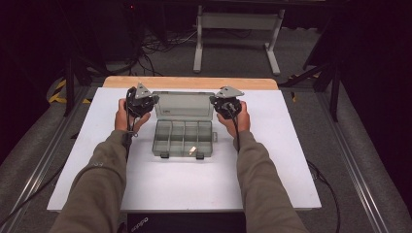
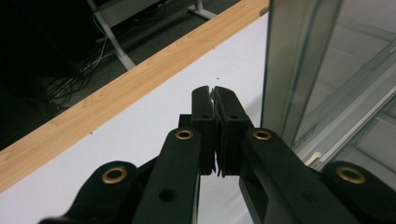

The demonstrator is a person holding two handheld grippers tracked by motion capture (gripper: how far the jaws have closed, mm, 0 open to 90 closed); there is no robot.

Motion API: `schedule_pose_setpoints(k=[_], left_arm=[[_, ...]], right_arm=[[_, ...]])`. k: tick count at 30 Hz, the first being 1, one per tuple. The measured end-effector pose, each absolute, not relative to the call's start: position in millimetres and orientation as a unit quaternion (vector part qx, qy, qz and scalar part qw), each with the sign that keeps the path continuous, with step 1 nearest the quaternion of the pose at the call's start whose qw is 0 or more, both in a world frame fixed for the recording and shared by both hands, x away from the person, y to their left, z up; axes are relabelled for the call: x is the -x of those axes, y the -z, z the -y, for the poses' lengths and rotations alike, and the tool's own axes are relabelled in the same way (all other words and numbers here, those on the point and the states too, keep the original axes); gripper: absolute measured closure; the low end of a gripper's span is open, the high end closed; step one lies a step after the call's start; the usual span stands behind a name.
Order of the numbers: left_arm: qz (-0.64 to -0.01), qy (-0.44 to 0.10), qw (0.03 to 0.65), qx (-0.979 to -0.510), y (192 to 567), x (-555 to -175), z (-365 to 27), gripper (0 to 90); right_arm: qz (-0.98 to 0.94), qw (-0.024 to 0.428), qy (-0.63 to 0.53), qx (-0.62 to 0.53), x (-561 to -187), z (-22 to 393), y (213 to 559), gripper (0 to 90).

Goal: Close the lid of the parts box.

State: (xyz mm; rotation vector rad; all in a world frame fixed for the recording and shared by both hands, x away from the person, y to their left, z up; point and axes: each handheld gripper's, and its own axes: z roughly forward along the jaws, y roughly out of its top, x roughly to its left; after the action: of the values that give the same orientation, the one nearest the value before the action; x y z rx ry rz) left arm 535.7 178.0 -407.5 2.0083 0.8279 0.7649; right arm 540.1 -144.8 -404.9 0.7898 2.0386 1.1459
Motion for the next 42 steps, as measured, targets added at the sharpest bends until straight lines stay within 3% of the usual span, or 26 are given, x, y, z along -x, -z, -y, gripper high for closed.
schedule_pose_setpoints(k=[42], left_arm=[[-0.302,-0.312,0.422,-0.796,390.3,-503.9,-181.6,89.9]], right_arm=[[-0.773,0.346,-0.436,-0.304,-515.4,141.6,399.3,90.0]])
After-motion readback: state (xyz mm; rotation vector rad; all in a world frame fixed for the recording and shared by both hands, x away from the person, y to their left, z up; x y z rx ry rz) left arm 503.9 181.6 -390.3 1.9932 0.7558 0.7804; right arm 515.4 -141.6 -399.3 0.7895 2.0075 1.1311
